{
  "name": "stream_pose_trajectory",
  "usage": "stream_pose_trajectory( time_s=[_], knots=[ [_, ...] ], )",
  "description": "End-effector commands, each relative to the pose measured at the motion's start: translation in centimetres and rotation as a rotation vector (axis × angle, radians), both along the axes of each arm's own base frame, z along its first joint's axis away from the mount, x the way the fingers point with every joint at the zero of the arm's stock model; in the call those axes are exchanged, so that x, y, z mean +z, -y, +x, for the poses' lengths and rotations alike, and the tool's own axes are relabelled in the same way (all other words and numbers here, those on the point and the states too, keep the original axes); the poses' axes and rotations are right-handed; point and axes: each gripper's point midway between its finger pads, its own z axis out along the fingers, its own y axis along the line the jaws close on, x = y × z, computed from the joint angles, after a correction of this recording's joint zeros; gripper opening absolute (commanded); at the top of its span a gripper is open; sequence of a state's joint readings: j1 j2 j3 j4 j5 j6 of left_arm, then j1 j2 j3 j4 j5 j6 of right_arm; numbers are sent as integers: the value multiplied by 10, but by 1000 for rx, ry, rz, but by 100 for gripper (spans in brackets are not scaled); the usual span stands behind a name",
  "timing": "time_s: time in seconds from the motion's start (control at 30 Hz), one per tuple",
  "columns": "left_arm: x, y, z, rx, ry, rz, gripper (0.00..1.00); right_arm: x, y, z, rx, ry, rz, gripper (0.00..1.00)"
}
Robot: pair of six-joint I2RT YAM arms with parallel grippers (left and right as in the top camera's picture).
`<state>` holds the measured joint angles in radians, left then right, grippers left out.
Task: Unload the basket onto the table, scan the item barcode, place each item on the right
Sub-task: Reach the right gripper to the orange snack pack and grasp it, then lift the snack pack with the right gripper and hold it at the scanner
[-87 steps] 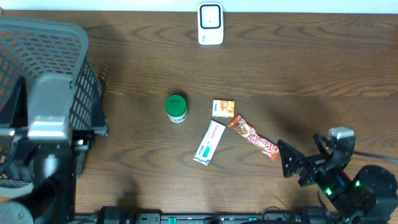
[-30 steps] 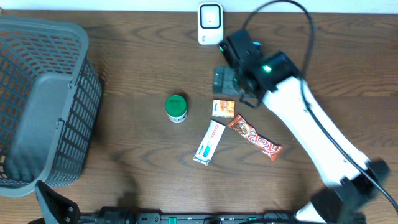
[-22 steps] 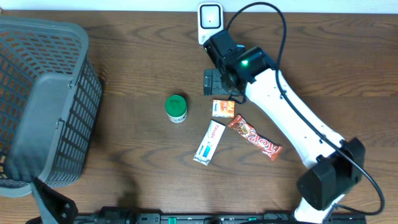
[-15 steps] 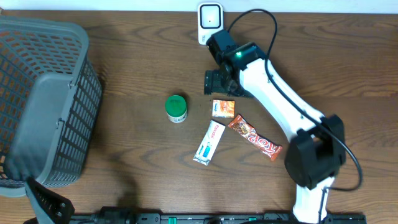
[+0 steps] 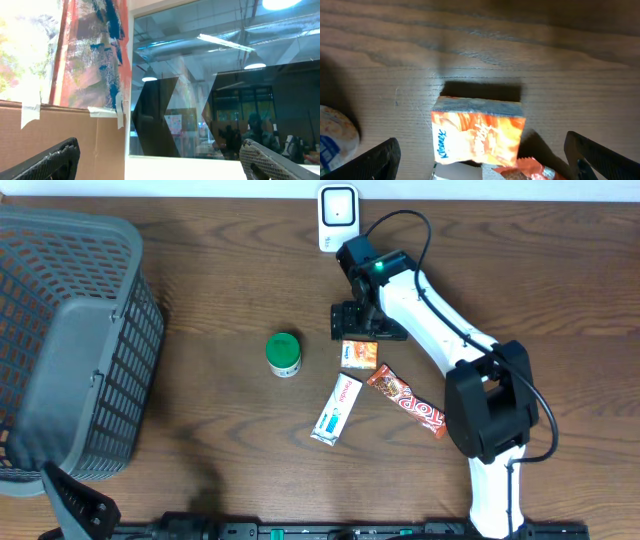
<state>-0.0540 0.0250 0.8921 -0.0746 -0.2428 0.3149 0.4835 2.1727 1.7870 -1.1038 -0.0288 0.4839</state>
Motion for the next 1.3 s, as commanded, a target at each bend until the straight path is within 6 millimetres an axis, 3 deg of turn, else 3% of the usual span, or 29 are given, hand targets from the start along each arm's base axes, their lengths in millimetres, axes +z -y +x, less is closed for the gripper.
stream_pose_trajectory(
  time_s=[0.0,0.3,0.63,0.8,1.0,1.27],
  knots=[
    [1,-2,-5,18,11,0,98,-24,-5,-7,48,-63,-2,99],
    [1,-2,-5,18,8,0,98,-54,-6,-25,66,-154,-50,99],
    [-3,-2,-2,18,-10,1,98,-56,-7,-29,63,-166,-57,70],
    [-6,-2,1,18,-31,2,98,-54,-10,-33,57,-191,-34,68],
    [-17,-1,9,18,-85,5,98,-31,-1,-43,28,-272,-20,66],
    [-40,-1,24,17,-202,12,98,42,-19,-57,9,-436,226,62]
  ],
)
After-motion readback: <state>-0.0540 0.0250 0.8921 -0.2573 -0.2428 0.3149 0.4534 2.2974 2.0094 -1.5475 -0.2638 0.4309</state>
